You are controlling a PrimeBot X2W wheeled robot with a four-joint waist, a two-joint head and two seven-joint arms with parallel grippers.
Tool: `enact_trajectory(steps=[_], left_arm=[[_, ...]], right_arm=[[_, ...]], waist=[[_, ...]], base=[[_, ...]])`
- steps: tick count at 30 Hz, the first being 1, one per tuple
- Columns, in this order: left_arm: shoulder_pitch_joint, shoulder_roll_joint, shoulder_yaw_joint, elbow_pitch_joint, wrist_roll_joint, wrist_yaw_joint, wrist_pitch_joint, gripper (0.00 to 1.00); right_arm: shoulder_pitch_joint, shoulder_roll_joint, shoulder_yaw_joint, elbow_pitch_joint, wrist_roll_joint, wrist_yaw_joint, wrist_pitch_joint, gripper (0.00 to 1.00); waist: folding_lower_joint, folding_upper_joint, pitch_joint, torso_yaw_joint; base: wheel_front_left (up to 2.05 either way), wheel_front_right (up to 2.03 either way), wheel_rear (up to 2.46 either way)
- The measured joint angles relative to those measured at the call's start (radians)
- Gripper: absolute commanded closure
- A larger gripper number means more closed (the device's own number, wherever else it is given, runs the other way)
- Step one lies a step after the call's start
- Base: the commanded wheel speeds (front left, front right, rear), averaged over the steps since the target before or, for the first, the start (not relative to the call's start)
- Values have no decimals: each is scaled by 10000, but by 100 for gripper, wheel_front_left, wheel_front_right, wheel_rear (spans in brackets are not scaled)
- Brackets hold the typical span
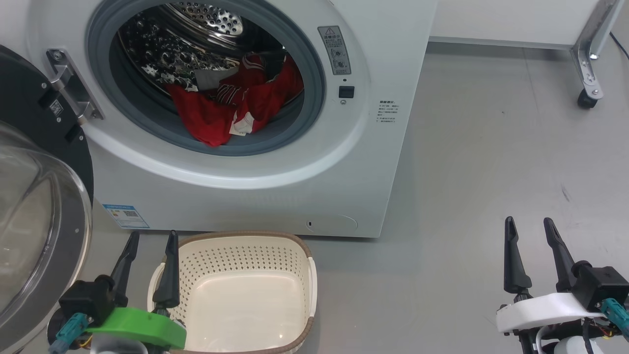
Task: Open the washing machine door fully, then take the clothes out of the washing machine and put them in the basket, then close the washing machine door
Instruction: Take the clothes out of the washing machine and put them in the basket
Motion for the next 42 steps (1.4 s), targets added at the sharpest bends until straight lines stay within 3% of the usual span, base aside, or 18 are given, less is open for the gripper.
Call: enact_trajectory(steps=[42], left_arm=[[-1, -31, -123, 82, 75, 0, 0, 0]], right_arm=[[-19, 35, 35, 119, -44, 100, 0, 0]], waist=[[0, 0, -144, -94]], base=[[19, -19, 0]])
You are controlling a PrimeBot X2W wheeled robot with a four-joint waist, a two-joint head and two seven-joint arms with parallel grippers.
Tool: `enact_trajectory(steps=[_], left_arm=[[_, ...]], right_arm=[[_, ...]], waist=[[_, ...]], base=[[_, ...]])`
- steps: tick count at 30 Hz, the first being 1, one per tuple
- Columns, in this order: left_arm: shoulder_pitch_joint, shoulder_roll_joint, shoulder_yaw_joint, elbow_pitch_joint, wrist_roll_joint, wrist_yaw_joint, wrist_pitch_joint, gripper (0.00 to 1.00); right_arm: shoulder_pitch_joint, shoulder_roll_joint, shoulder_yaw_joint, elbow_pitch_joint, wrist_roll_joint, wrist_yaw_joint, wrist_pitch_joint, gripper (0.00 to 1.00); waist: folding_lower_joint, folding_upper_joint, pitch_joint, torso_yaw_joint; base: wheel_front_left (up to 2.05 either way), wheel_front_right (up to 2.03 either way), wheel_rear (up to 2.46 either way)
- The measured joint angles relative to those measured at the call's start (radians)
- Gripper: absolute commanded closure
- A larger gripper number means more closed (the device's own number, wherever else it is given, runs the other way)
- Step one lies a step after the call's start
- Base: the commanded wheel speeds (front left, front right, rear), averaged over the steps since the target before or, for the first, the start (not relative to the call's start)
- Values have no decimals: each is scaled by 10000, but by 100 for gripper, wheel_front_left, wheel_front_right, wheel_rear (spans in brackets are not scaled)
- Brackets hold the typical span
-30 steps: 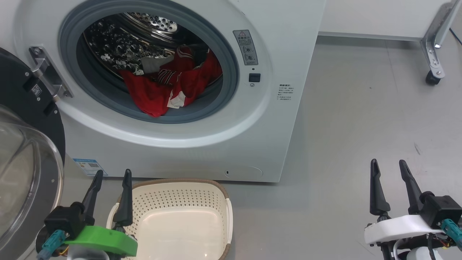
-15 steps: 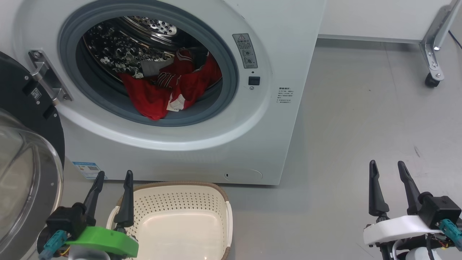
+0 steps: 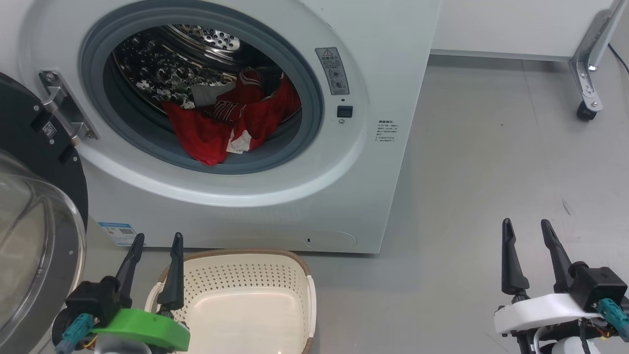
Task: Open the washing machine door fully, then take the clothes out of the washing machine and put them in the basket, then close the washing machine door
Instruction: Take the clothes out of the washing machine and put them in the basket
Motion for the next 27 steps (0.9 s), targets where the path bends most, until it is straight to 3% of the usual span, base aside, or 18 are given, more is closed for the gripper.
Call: enact_trajectory(steps=[14, 27], left_arm=[[1, 17, 50, -134, 13, 0, 0, 0], [-71, 267, 357, -514, 4, 2, 8, 0]], right_arm=[[0, 15, 31, -52, 0, 2, 0, 0], [-151, 29, 453, -322, -232, 128, -12, 0]], waist=[[0, 0, 133, -26], [0, 0, 1079, -417]], base=[[0, 0, 0], [0, 0, 0]])
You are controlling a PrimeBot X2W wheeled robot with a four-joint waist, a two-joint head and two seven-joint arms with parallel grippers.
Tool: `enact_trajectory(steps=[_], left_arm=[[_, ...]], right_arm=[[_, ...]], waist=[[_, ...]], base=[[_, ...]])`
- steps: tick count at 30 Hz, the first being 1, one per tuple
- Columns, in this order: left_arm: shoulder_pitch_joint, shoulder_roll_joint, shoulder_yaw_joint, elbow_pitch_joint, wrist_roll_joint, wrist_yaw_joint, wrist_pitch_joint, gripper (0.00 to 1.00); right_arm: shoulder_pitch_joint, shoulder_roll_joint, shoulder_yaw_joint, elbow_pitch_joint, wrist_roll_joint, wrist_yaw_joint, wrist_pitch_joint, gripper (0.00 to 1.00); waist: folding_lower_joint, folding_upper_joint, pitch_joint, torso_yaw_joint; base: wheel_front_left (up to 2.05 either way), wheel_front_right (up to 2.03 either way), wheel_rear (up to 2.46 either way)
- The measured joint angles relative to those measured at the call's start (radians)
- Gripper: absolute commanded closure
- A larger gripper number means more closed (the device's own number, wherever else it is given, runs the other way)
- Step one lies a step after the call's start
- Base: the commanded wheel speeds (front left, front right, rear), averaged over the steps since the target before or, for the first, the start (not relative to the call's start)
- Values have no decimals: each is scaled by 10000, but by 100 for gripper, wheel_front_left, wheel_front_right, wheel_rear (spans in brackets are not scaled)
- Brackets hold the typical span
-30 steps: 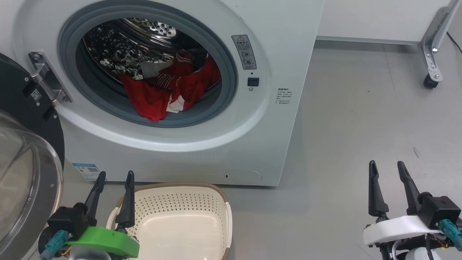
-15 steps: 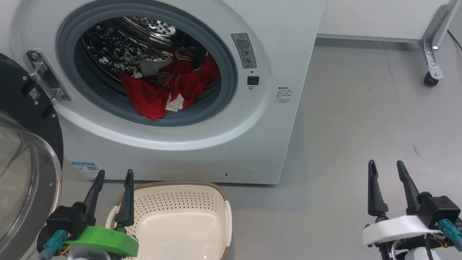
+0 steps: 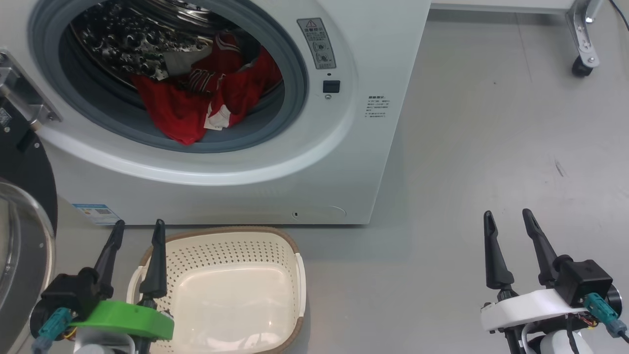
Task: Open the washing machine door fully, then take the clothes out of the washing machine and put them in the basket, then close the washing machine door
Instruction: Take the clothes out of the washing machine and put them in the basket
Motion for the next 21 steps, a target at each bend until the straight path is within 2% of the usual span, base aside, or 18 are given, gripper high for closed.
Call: enact_trajectory(steps=[4, 11, 21], left_arm=[[-291, 75, 69, -96, -52, 0, 59, 0], [-1289, 522, 257, -362, 10, 21, 560, 0], [-2986, 905, 945, -36, -217, 537, 1804, 0]], right_arm=[[-129, 29, 109, -56, -29, 8, 0, 0], [-407, 59, 372, -249, -61, 8, -2, 0], [-954, 134, 788, -414, -50, 8, -2, 0]], waist=[[0, 0, 239, -193], [0, 0, 873, -745], [0, 0, 1849, -1769]], base=[[0, 0, 0], [0, 0, 0], [0, 0, 0]])
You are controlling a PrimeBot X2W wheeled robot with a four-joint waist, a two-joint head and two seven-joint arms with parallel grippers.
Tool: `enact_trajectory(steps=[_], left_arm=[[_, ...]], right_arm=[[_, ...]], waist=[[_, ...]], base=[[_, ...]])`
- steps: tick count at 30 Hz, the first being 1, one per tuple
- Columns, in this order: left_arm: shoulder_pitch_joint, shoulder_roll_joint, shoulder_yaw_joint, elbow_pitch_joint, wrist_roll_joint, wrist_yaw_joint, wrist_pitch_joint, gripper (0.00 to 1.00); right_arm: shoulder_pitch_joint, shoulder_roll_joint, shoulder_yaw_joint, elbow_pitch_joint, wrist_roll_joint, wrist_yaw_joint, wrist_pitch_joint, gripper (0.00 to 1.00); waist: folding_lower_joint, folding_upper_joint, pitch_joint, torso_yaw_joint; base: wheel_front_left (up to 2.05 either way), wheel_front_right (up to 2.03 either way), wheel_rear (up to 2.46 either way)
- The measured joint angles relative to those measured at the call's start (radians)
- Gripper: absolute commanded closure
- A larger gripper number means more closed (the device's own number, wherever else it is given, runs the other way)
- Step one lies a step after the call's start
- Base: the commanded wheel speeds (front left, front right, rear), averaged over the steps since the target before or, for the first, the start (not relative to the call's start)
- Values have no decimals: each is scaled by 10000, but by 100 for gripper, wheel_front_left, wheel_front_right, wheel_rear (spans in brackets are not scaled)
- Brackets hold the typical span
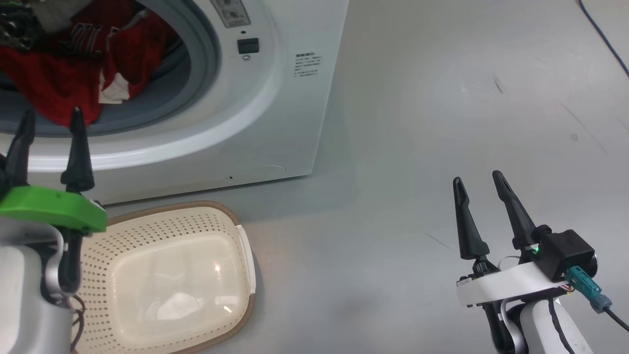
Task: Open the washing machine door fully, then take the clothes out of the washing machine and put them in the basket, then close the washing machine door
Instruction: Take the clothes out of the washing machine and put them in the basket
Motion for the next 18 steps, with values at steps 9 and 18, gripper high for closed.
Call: enact_trajectory(steps=[9, 18], left_arm=[[-1505, 470, 153, 995, -25, 397, 1218, 0], [-2755, 769, 109, 2107, -15, 621, 2196, 0]], right_arm=[[-381, 15, 286, -92, 94, -2, 0, 0], [-636, 33, 497, -132, 276, -102, 0, 0]], waist=[[0, 0, 812, -941], [1, 0, 1412, -1622]], base=[[0, 0, 0], [0, 0, 0]])
